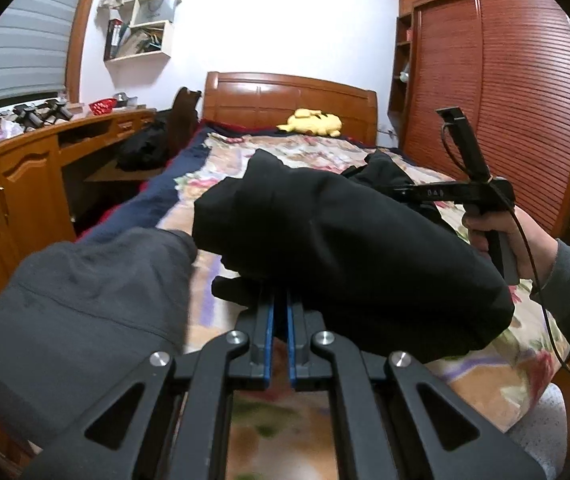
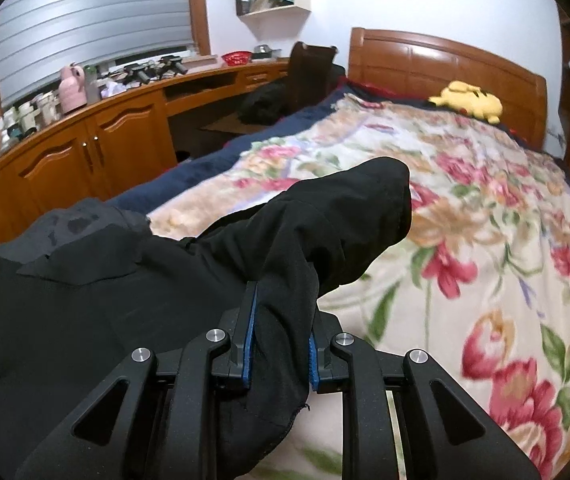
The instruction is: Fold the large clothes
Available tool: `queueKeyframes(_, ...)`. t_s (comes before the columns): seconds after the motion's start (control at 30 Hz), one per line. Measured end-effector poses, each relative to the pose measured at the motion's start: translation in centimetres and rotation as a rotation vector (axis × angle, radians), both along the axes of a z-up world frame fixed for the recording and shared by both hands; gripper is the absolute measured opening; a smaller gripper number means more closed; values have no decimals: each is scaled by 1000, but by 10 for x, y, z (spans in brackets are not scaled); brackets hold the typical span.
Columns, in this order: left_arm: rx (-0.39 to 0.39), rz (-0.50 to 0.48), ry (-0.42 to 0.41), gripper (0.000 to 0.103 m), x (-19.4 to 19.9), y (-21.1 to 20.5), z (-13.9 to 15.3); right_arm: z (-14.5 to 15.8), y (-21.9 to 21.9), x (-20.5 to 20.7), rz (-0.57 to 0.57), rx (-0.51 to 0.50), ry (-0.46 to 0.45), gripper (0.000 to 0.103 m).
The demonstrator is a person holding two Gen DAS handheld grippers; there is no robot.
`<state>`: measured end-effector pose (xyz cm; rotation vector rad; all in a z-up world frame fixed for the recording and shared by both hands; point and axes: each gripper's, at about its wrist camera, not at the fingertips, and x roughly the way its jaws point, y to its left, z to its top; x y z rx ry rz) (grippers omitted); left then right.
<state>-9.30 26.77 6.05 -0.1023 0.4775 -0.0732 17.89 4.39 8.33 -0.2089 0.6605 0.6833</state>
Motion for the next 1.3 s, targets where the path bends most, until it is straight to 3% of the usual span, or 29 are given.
queueKeyframes(0.27, 58, 100, -39, 1, -17, 61, 26, 25, 85, -1, 81, -13, -32, 18)
queueKeyframes(0.43, 92, 221, -54, 1, -40, 115, 31, 31, 157, -17, 165, 8, -42, 18)
queueKeyframes(0.67, 82, 386, -29, 1, -85, 194, 12, 13, 251, -47, 290, 56, -27, 18)
queueKeyframes(0.8, 84, 435, 34, 1, -103, 224, -15, -12, 289, -65, 320, 43, -5, 18)
queueKeyframes(1.0, 25, 435, 54, 4, -115, 229, -31, -31, 285, -57, 278, 12, 8, 26)
queueKeyframes(1.13, 30, 437, 64, 9, -119, 220, -25, -25, 265, -57, 261, 1, 17, 38)
queueKeyframes(1.3, 48, 433, 56, 28, -129, 208, -7, -6, 238, -78, 259, 63, -38, 54)
